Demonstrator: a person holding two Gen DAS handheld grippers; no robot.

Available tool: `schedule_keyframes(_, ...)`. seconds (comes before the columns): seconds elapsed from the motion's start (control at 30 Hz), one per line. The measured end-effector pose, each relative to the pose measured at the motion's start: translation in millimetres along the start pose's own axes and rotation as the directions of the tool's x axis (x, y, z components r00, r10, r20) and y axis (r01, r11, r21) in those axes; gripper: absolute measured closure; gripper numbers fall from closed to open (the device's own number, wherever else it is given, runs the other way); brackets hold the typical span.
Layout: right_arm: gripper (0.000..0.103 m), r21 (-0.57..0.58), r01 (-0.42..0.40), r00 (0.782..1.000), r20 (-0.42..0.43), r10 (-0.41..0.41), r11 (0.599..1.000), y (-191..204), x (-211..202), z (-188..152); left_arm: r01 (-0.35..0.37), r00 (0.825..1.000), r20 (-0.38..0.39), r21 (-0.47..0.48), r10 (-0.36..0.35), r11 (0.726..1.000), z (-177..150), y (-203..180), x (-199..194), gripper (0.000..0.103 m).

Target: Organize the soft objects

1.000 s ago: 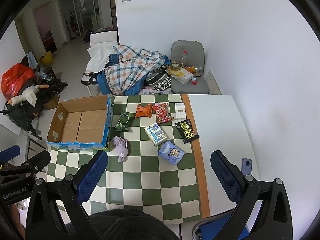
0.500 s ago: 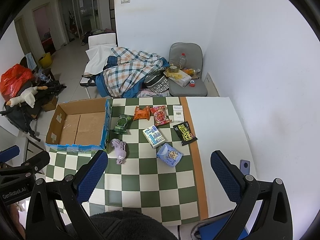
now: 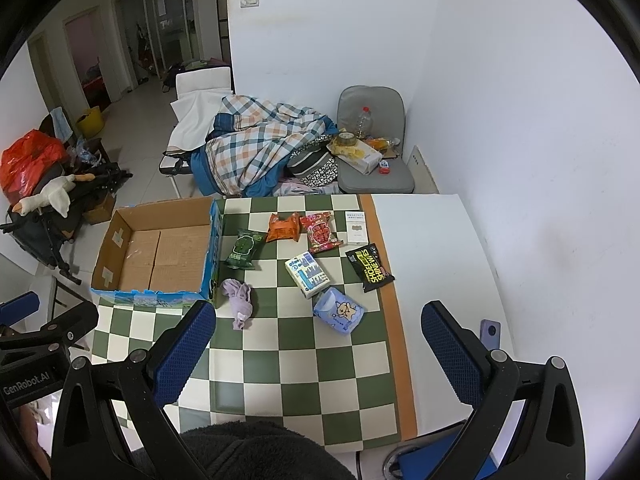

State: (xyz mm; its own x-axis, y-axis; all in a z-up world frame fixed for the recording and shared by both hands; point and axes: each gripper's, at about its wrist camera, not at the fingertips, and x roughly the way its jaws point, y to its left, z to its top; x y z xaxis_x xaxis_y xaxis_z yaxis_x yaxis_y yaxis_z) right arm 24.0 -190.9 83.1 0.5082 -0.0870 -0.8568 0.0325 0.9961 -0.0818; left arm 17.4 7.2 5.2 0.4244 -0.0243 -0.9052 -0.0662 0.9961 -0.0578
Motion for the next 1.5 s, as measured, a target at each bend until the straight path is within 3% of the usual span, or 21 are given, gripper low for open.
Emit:
schedule_keyframes(0.63,0.000,0.006,-0.006,1.000,-0.003,0.006,1.000,-4,0,4,0.003,1.000,0.010,0.014,-0.003,1.000,-2,-6,2,0.000)
schedule_keyframes(0.73,0.000,0.012,-0.014,1.000,-0.007,0.014,1.000,-5,3,5,-0.002,1.000,0.027,0.038,0.001,0.999,6,-12,12,0.000)
schedule_keyframes(0.87,0.000,0.008,-0.046,0.998,-0.034,0.046,0.999,-9,29,10,-0.035,0.999,0.019,0.137,0.033,0.990,24,-26,51,0.000)
schedule_keyframes(0.97,0.000,-0.033,-0.050,0.996,-0.079,0.048,0.998,-9,76,17,-0.061,0.997,-0.026,0.196,0.067,0.979,45,-30,97,0.000)
schedule_keyframes(1.1,0.000,-0.108,-0.078,0.979,-0.197,0.056,0.991,-2,179,28,-0.064,0.988,-0.121,0.227,0.093,0.972,76,-30,172,0.000)
schedule_keyframes(1.17,0.000,-0.122,-0.106,0.958,-0.277,0.068,0.987,1,235,28,-0.070,0.981,-0.162,0.231,0.109,0.971,85,-32,205,0.000)
schedule_keyframes(1.3,0.003,-0.094,-0.162,0.894,-0.436,0.106,0.982,9,363,22,-0.041,0.957,-0.268,0.242,0.108,0.969,105,-45,280,0.002)
schedule_keyframes(1.37,0.012,-0.065,-0.170,0.861,-0.495,0.116,0.983,11,414,17,-0.015,0.935,-0.338,0.253,0.103,0.967,116,-56,320,0.007)
schedule_keyframes(1.5,0.014,-0.003,-0.179,0.804,-0.576,0.145,0.984,17,482,6,-0.006,0.895,-0.427,0.281,0.131,0.960,133,-75,383,0.013)
